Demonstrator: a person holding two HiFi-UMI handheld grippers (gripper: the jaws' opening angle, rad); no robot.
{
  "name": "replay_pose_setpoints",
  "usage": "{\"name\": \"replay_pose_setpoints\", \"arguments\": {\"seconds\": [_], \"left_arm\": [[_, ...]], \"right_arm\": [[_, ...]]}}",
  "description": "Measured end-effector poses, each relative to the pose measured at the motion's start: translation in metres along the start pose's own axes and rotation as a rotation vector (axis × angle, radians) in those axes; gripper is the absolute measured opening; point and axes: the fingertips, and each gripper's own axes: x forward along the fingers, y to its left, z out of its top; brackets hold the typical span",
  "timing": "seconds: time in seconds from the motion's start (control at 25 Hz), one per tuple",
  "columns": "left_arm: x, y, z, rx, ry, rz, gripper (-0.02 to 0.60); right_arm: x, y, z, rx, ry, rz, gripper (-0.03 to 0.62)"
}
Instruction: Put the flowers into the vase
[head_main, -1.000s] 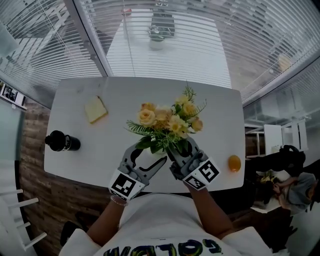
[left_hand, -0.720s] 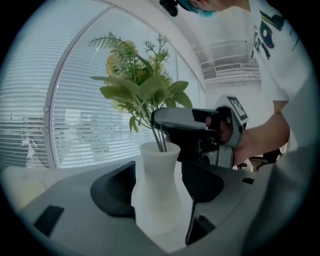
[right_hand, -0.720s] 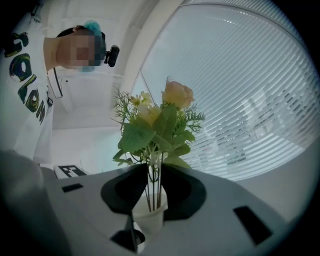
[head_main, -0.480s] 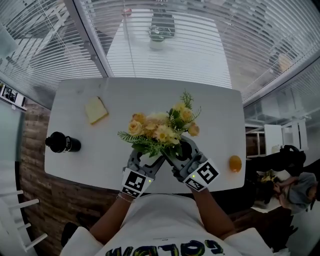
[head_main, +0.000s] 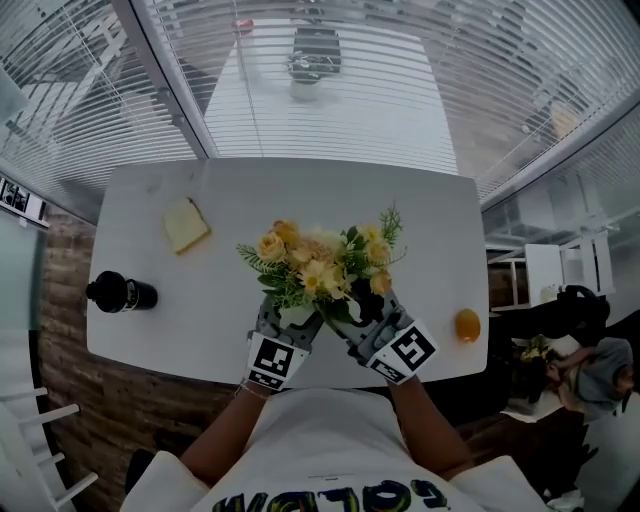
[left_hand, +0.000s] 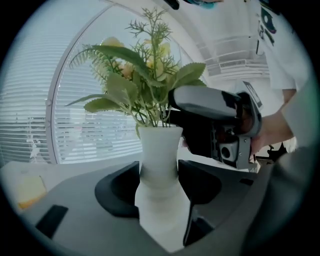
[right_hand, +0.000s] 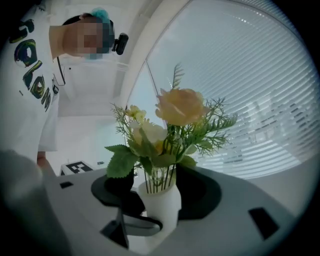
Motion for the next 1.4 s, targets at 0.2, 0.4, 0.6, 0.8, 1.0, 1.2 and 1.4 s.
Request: {"name": "replay_pose_setpoints", "arguments": {"seconds": [0.2, 0.4, 0.6, 0.8, 1.0, 1.2, 1.4], "left_arm": [[0.005, 0.006, 0.003, -0.009, -0.005, 0.011, 0.253], [0.008, 0.009, 0.003, -0.008, 0.006, 0.017, 0.253], [0.004, 0.011, 0.001, -0.016, 0.024, 0.021, 0.253], [-0.013, 0.014, -0.006, -0.068, 0.024, 0.055, 0.253], [-0.039, 0.017, 0.002, -0.106, -0.016, 0.089, 0.233], [-0.065, 0.015, 0.025, -0.175, -0.086, 0.094, 0.167], [-0.087, 0.011, 0.056, -0.171, -0.145, 0.12, 0.122]], "right_arm": [[-0.002, -0.004, -0.005, -0.006, 0.043, -0.004, 0.278], [-0.011, -0.013, -0.007, -0.026, 0.08, -0.043, 0.276], [-0.022, -0.018, -0.009, -0.032, 0.108, -0.071, 0.267], [-0.033, -0.017, -0.018, 0.004, 0.136, -0.078, 0.259], [-0.044, -0.019, -0.016, -0.01, 0.149, -0.128, 0.214], [-0.06, -0.022, -0.008, -0.043, 0.173, -0.244, 0.144], [-0.077, -0.018, 0.009, -0.106, 0.201, -0.349, 0.11]]}}
